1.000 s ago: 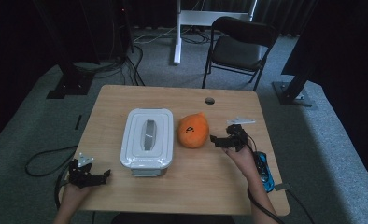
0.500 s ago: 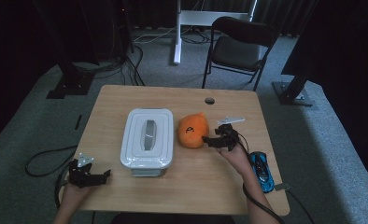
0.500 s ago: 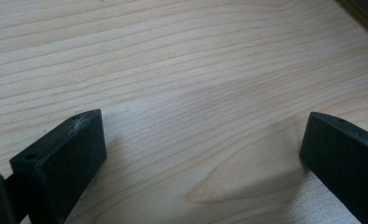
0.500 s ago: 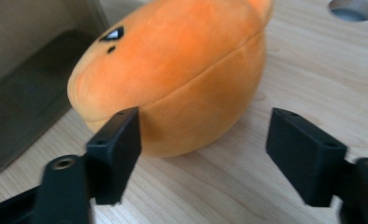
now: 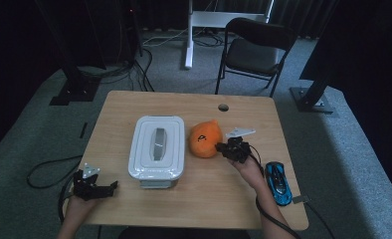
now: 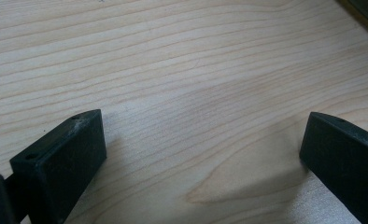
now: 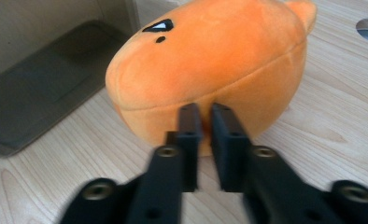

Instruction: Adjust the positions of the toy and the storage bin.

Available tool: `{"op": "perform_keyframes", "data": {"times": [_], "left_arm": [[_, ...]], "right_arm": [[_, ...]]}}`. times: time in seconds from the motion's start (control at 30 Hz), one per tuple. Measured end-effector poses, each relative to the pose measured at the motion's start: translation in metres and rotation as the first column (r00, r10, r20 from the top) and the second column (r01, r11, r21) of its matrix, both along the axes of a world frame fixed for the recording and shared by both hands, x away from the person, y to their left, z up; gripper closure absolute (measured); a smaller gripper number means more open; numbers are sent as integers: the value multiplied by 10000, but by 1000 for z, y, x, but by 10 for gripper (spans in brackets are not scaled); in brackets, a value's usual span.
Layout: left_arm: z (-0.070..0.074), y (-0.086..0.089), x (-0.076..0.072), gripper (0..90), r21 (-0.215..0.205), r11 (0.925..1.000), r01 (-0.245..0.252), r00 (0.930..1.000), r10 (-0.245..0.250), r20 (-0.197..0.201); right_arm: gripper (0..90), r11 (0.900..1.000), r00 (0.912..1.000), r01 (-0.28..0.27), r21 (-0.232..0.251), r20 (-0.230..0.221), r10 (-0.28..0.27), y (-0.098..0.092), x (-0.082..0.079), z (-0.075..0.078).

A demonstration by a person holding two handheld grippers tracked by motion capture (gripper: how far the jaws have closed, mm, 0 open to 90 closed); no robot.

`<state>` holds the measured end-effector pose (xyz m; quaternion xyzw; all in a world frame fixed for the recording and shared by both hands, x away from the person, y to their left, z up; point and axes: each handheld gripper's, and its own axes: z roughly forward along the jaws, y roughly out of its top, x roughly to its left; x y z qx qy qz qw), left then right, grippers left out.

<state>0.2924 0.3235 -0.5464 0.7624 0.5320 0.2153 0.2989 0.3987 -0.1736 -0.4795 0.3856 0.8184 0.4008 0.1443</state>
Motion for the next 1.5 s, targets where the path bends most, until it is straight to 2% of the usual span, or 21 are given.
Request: {"op": "perform_keyframes", "data": {"times": [0.07,0.23,0.3,0.37,0.43,0.57,0.73,0.77,0.9,1.03,1.1,1.27,1.33,1.5], "left_arm": [[0,0,0,8,-5,10000,-5,10000,5,3],[0,0,0,8,-4,10000,-5,10000,5,1],[0,0,0,8,1,10000,-1,10000,1,-1],[0,0,0,8,1,10000,0,10000,0,-1],[0,0,0,9,-5,10000,-5,10000,5,2],[0,0,0,8,-1,10000,-1,10000,1,-1],[0,0,0,8,-4,10000,-2,10000,2,1],[0,0,0,8,-1,10000,0,10000,0,-1],[0,0,0,8,-2,10000,-2,10000,2,-1],[0,0,0,8,-5,10000,-3,10000,3,2],[0,0,0,8,-1,10000,-1,10000,1,1],[0,0,0,8,2,10000,1,10000,-1,-1],[0,0,0,8,-1,10000,0,10000,0,0],[0,0,0,8,-3,10000,-4,10000,4,3]], "right_arm": [[899,9999,10000,-40,102,-37,40,0,-3,0],[900,9992,9992,-388,-9,-77,388,5,-10,0],[898,9993,9994,-327,-177,-94,326,8,-10,0],[712,9998,9998,-167,94,-127,169,6,-9,1],[601,9997,9998,214,-83,-30,-214,3,-7,2],[546,9983,9975,551,212,-450,-541,-8,2,1],[543,9992,9969,401,61,-678,-396,-8,11,-2],[545,9995,9971,303,106,-707,-294,-7,12,-3],[651,9998,9979,-23,213,-648,37,-2,12,-4],[872,9999,9989,-115,26,-461,116,2,10,-4],[890,9999,9990,-103,-88,-436,99,3,8,-4],[898,9999,9986,-89,91,-519,94,-1,4,-5],[898,9995,9977,-197,263,-644,214,-3,1,-5],[898,9971,9943,-685,334,-793,710,0,-10,-6]]}}
